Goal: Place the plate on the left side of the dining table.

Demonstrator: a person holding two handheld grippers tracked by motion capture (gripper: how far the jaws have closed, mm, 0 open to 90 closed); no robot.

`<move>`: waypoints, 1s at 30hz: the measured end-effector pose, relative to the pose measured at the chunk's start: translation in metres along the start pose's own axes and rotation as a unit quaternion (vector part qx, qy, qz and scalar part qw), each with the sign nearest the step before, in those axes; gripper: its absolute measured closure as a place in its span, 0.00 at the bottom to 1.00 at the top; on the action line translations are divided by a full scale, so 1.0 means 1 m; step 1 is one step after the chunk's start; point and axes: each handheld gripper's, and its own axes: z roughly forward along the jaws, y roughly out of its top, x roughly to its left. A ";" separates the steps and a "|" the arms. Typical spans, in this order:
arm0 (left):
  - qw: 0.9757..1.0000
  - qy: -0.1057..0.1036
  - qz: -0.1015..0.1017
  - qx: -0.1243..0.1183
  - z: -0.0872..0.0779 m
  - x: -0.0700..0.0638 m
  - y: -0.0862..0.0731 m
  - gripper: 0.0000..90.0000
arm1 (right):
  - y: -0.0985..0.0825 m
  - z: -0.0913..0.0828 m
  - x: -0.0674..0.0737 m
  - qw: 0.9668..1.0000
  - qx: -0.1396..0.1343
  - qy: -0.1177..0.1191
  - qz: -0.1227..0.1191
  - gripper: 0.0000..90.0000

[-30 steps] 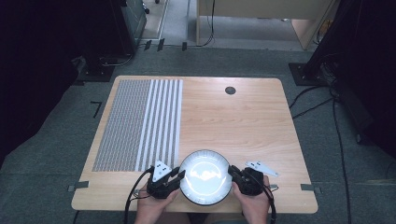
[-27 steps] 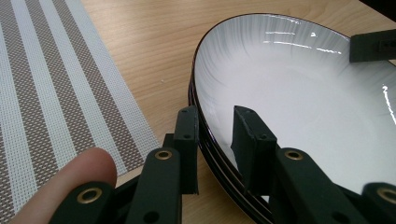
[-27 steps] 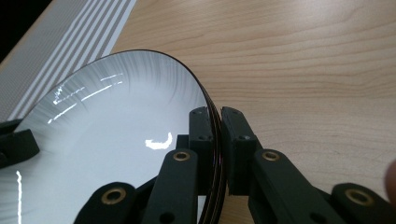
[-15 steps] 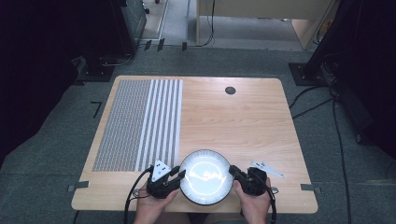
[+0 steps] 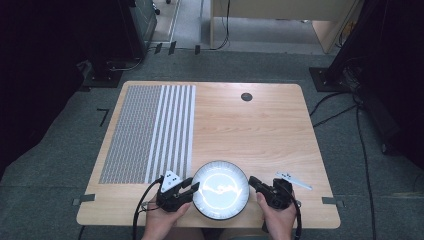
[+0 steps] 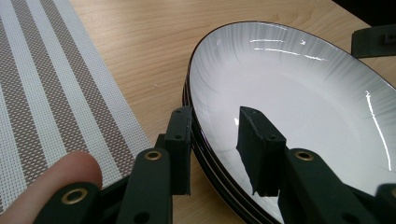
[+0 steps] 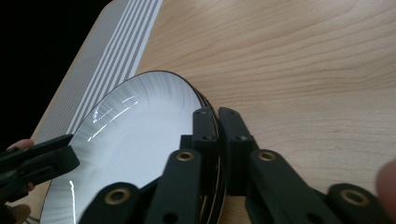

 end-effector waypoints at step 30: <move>0.998 0.055 0.000 -0.020 0.006 -0.011 -0.006 0.83 | -0.009 0.013 0.027 0.995 -0.014 -0.074 -0.072 0.97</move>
